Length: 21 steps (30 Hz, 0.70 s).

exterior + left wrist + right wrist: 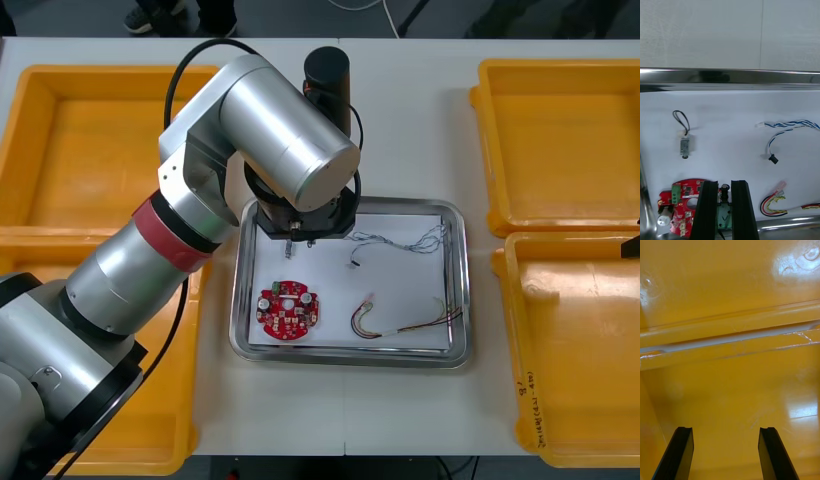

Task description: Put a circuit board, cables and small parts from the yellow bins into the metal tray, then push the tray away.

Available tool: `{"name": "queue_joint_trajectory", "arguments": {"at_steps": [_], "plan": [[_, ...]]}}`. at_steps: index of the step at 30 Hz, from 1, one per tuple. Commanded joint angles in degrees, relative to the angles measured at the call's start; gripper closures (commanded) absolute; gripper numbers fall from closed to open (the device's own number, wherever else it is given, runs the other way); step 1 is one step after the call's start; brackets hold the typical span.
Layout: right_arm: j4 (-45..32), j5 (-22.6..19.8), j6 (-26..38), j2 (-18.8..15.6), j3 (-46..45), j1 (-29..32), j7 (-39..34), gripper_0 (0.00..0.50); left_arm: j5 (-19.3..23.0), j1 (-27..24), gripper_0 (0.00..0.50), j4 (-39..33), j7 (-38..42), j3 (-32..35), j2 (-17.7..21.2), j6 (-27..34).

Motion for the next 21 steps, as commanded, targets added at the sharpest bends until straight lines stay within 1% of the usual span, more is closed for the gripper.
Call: {"name": "queue_joint_trajectory", "arguments": {"at_steps": [1, 4, 10, 15, 21], "plan": [[-0.67, -0.34, -0.26, -0.51, -1.42, 0.28, 1.99, 0.0, -1.6, 0.89, 0.5, 2.78, 1.59, -2.65, -2.53, -4.9], [-0.67, -0.34, -0.44, -0.51, -1.51, 0.19, 2.69, 0.0, -1.86, 0.98, 0.5, 4.71, 1.59, -3.71, -2.62, -7.72], [-0.67, -0.34, -0.61, -0.51, -1.51, 0.19, 4.19, 0.0, -1.51, 1.51, 0.5, 7.0, 1.06, -3.79, -2.62, -10.53], [-0.67, -0.17, -0.7, -0.51, -1.42, 0.19, 5.15, 0.0, -2.22, 2.83, 0.5, 7.17, 0.8, -3.79, -2.62, -11.67], [-0.58, -0.08, -0.7, -0.51, -1.51, 0.19, 5.86, 0.0, -4.06, 4.06, 0.5, 7.35, 1.06, -3.79, -2.53, -11.76]]}}
